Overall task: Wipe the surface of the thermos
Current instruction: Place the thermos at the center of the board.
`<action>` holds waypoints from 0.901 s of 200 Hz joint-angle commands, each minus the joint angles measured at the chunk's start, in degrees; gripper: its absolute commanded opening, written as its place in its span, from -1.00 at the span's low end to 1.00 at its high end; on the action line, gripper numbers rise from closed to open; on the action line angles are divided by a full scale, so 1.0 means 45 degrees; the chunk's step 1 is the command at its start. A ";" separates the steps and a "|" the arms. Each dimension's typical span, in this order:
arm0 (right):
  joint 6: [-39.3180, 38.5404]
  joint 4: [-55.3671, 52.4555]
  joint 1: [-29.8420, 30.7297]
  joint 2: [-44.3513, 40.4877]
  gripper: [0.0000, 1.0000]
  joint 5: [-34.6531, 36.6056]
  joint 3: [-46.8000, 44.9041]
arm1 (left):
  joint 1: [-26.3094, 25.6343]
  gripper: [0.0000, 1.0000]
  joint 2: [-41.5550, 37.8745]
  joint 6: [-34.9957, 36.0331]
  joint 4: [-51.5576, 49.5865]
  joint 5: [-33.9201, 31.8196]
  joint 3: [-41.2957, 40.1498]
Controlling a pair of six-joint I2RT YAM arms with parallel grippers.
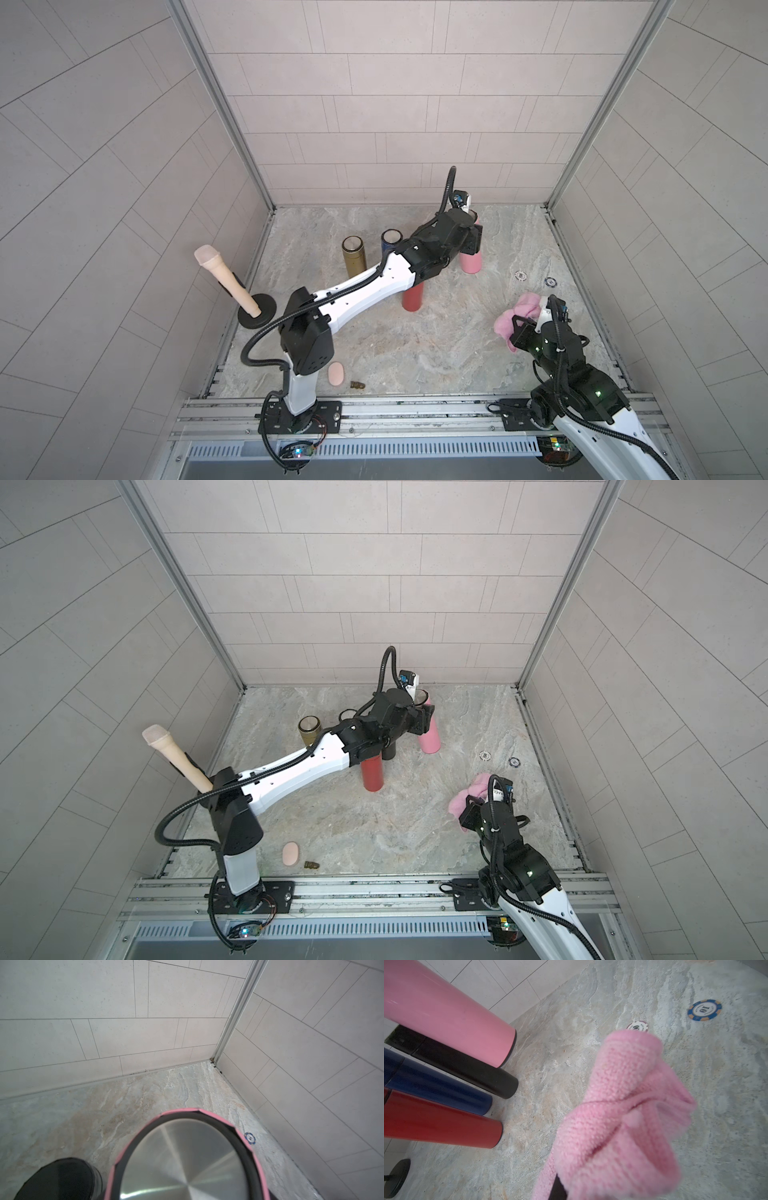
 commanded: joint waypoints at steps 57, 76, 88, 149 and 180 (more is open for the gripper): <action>-0.0896 0.1632 -0.0058 0.1413 -1.00 0.0539 0.0471 | -0.0096 -1.00 0.3574 0.1856 0.1234 -0.1228 0.3238; -0.1107 0.1712 -0.0097 0.1492 -1.00 0.0507 0.0435 | -0.0065 -1.00 0.4070 0.1951 0.1413 -0.1496 0.3462; -0.1153 0.1734 -0.0116 0.1516 -1.00 0.0482 0.0403 | -0.0072 -1.00 0.4320 0.2139 0.1479 -0.1640 0.3600; -0.1490 0.2399 -0.0152 0.1636 -1.00 -0.0678 0.0114 | 0.0314 -1.00 0.5250 0.1683 0.0447 -0.1132 0.4763; -0.1277 0.2681 -0.0175 0.2207 -1.00 -0.1383 0.0308 | 0.0332 -0.30 0.5294 0.1837 0.0264 -0.1074 0.4841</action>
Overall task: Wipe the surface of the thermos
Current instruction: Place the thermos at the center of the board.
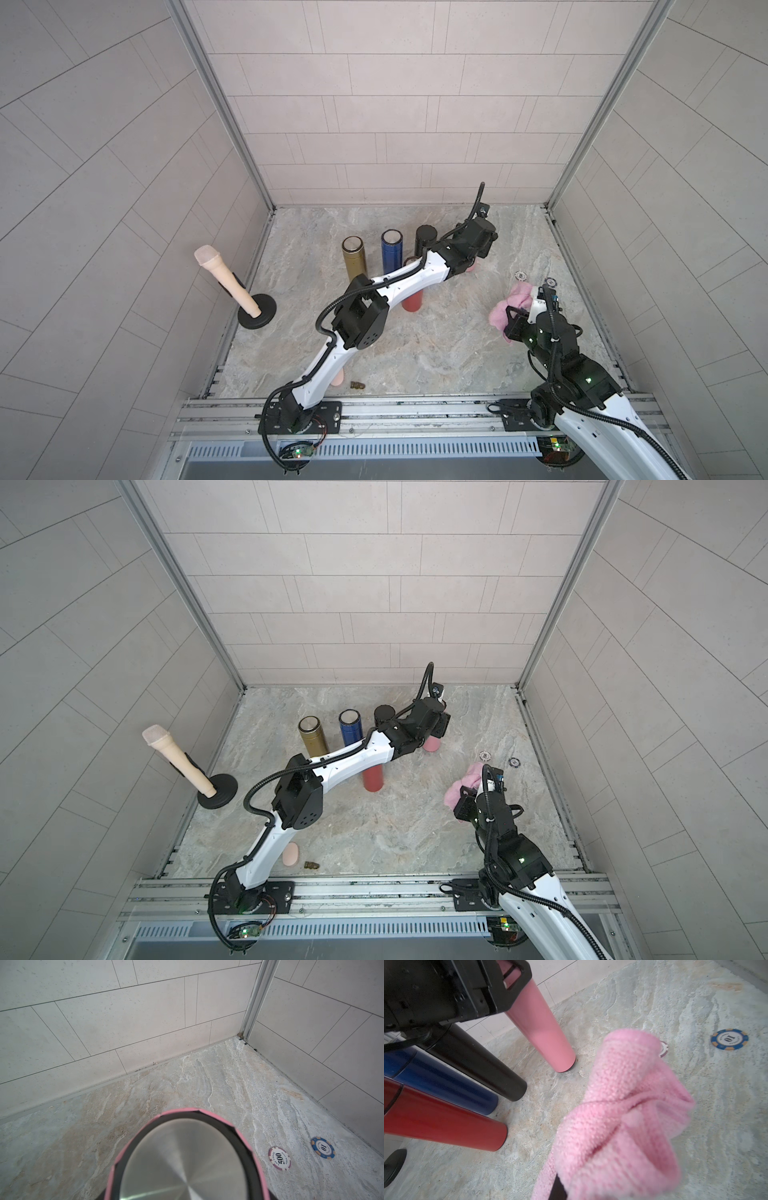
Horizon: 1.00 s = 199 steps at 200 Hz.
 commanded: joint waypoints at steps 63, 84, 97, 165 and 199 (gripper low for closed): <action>-0.0270 0.0430 -0.0127 0.1822 -1.00 -0.0856 0.0925 | 0.0181 -0.14 0.0130 -0.0145 -0.0082 0.0180 0.0715; -0.0326 0.0238 -0.0127 0.1905 -1.00 -0.0675 0.1064 | 0.0169 -0.05 0.0122 -0.0174 -0.0072 0.0251 0.0695; -0.0400 0.0222 -0.0126 0.1929 -1.00 -0.0713 0.1119 | 0.0180 0.03 0.0115 -0.0163 -0.0066 0.0248 0.0665; -0.0595 0.0076 -0.0146 0.2179 -1.00 -0.0714 0.1389 | 0.0180 0.36 -0.0042 -0.0124 -0.0003 0.0187 0.0521; -0.0653 0.0115 -0.0146 0.2387 -1.00 -0.0733 0.1473 | 0.0180 0.41 -0.0191 -0.0105 0.0095 0.0169 0.0334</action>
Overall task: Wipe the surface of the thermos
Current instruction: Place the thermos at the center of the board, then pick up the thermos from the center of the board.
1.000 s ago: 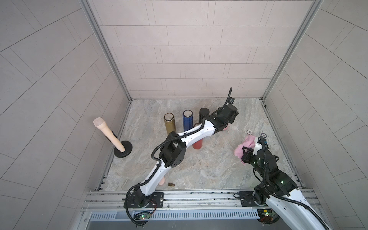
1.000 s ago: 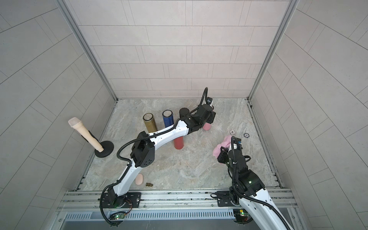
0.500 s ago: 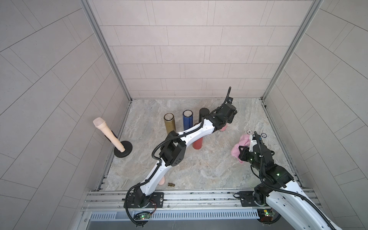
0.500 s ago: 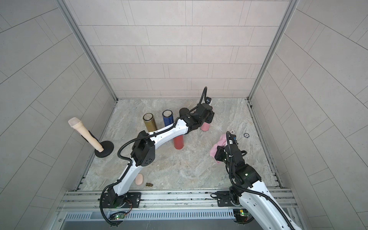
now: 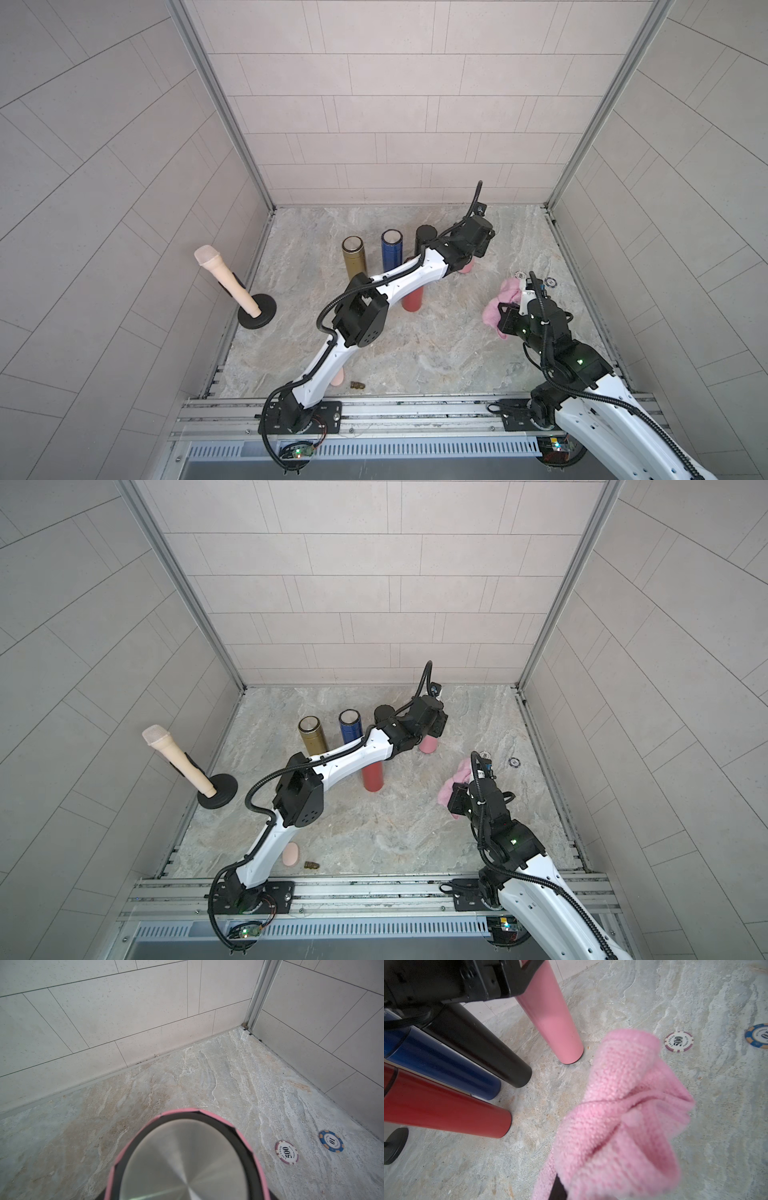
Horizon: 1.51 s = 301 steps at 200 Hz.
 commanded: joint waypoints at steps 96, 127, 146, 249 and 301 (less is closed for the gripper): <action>-0.0261 -0.0064 -0.0082 0.0419 -1.00 0.0010 0.0628 | 0.0025 0.76 -0.0693 -0.0031 0.1097 -0.0194 -0.0419; -0.0290 -0.0161 -0.0083 0.0402 -1.00 -0.0017 0.0826 | -0.0014 1.00 -0.1143 0.0104 0.1095 -0.0607 -0.0574; -0.0358 -0.0260 -0.0119 0.0390 -1.00 -0.0005 0.0972 | -0.0082 1.00 -0.1663 0.0286 0.1000 -0.1385 -0.0680; 0.1168 0.2589 -0.2422 0.1541 -1.00 -0.6054 0.0229 | -0.0315 1.00 -0.4960 0.1017 -0.0006 -0.1451 -0.1097; 0.1586 0.1725 -0.2596 0.2604 -1.00 -0.8082 0.1046 | -0.0564 1.00 -0.8484 -0.0211 -0.1627 -0.1391 -0.3897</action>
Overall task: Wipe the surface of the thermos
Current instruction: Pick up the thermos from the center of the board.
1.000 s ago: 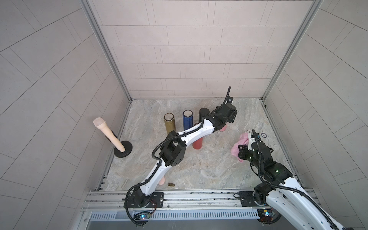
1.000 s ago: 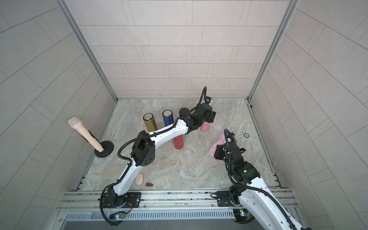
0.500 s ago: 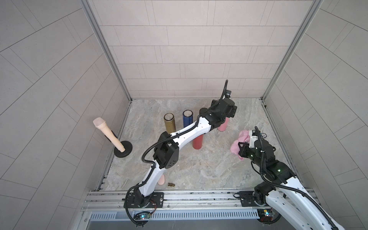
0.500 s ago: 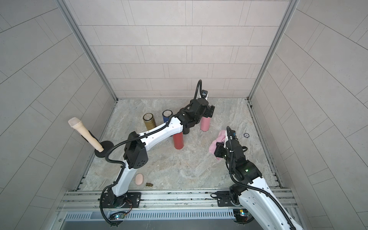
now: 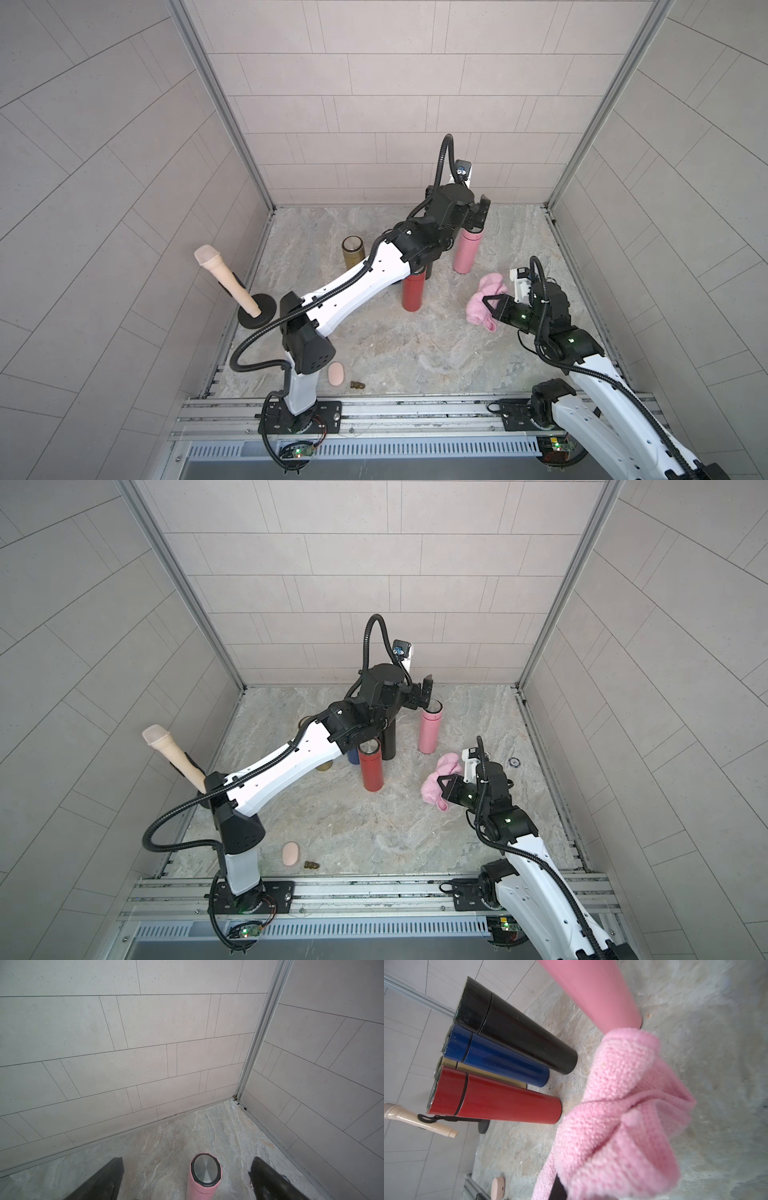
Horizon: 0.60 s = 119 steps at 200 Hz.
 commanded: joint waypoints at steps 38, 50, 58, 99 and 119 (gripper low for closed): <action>-0.0548 -0.0617 -0.0037 -0.0508 -1.00 -0.0842 0.0186 | -0.0346 1.00 -0.5791 -0.0966 -0.0189 -0.0373 -0.6309; -0.0432 -0.0445 -0.0028 -0.0812 -1.00 -0.0749 -0.0094 | -0.0354 1.00 -0.6645 -0.1362 -0.0280 -0.0737 -0.7298; -0.0408 -0.0362 -0.0042 -0.0990 -1.00 -0.0730 -0.0261 | -0.0344 1.00 -0.7152 -0.1399 -0.0230 -0.0580 -0.7948; -0.0822 -0.1947 -0.0020 -0.1342 -1.00 0.0515 -0.0110 | -0.0363 1.00 -0.8640 -0.2424 0.0770 -0.0678 -1.0682; -0.1067 -0.2119 -0.0026 -0.1361 -1.00 0.0897 -0.0341 | -0.0346 1.00 -0.8993 -0.2900 0.2596 -0.0682 -1.2250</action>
